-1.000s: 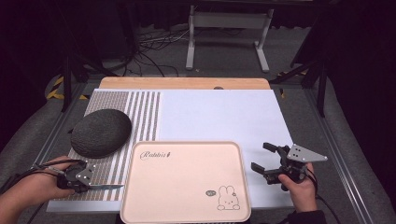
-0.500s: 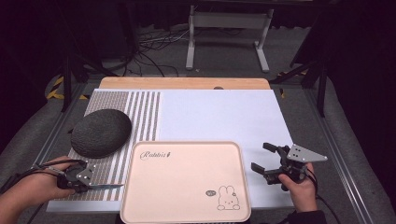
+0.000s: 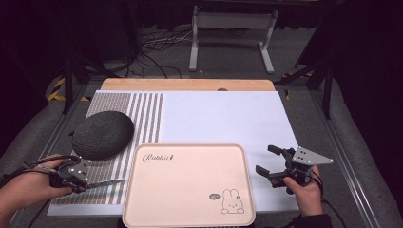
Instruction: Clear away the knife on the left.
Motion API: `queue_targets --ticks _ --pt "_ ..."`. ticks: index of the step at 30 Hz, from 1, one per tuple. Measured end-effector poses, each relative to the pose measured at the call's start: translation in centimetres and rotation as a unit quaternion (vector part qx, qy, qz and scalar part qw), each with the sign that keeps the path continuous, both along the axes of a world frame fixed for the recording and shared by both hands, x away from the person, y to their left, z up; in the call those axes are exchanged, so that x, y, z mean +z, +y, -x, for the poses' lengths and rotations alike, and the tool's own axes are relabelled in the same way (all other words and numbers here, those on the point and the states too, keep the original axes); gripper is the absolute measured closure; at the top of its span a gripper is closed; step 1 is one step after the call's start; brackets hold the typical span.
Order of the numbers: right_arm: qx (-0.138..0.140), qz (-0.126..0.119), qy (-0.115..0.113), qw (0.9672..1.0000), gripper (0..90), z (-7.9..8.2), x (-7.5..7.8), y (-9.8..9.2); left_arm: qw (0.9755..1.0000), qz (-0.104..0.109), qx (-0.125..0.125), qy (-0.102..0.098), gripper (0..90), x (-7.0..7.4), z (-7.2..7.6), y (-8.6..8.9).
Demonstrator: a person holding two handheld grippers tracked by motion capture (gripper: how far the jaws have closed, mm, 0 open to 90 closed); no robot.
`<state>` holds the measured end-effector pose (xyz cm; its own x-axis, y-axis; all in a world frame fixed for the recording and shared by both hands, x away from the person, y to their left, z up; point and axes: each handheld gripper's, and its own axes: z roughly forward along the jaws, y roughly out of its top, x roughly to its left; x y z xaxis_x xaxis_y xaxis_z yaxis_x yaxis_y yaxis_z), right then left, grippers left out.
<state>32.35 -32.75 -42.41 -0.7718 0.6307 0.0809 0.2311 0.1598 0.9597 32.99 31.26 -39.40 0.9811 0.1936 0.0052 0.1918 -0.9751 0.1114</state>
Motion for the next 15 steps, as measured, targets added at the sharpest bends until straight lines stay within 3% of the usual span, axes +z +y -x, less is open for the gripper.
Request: queue_targets --ticks 3,6,15 --pt "0.000 0.001 0.000 1.0000 5.8 0.0 0.0 0.0 0.9997 0.013 0.022 -0.001 78.1 0.4 -0.1 0.0" --pt "0.000 0.000 -0.001 1.0000 5.8 0.0 0.0 -0.1 0.9979 0.028 0.058 0.013 78.1 0.9 -0.2 0.0" --pt "0.000 -0.001 -0.003 1.0000 5.8 0.0 0.1 0.0 0.9902 0.060 0.115 0.051 78.0 2.0 -0.2 -0.7"
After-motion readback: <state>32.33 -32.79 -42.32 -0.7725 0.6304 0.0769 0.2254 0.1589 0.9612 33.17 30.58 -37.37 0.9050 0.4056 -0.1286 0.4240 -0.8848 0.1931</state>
